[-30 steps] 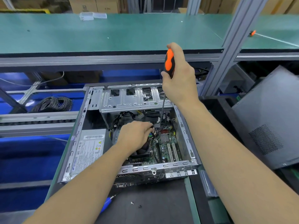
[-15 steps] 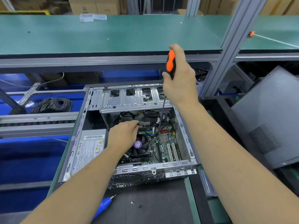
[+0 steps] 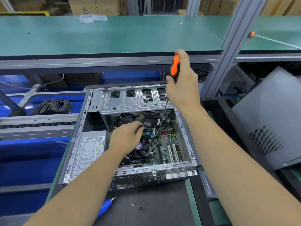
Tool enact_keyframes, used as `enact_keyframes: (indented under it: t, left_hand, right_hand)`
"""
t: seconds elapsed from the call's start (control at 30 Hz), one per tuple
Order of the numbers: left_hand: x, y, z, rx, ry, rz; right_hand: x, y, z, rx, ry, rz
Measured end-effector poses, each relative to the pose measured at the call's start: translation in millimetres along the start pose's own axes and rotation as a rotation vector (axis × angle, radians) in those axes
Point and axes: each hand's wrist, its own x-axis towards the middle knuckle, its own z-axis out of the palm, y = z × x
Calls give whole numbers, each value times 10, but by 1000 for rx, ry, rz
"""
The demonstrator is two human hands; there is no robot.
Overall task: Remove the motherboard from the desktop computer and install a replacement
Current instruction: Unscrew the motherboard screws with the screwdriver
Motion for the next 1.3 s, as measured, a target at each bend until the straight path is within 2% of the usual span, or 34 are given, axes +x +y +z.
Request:
enact_keyframes:
  t: [0.4,0.57,0.63,0.7,0.8,0.83,0.9,1.0,1.07,1.13,1.23,1.3]
  left_hand:
    - [20,-43,60,51,16,20]
    - [14,-42,56,-9,10,8]
    - [6,-39,49,-47,-5,7]
    - [-9,-24,41,-79,-13,8]
    - [-17,0,30,-73,-60,13]
    - [-10,6,27,-68,-81,8]
    - [17,35,13,-72,-129,1]
    - [77,195,-28,-75,-292,36]
    - [121,325,-38,31,-431,87]
    - [115,388,-70,79,-496,73]
    - [-18,315,-43,122,-537,-4]
    - [-128,252,-11,154,-594,-79]
  right_hand:
    - [-24,21,-22,-2,-1,-17]
    - [-8,-44,-35,17,-160,-160]
    - [29,-96,-37,-9,-126,-205]
    - [94,-146,-37,-126,-16,-206]
    - [227,-254,-93,-583,18,-194]
    - [283,-300,-129,-702,-17,-209]
    - [413,-389,-186,-774,-170,-261]
    - [537,-493,-230,-660,-503,-352]
    - [553,-552,-266,-570,-658,-389]
    - [552,-610,-300,-478,-791,-399]
    - [552,-676,-364,-476,-914,-355]
    - [546,-704,-361,-621,-859,-272]
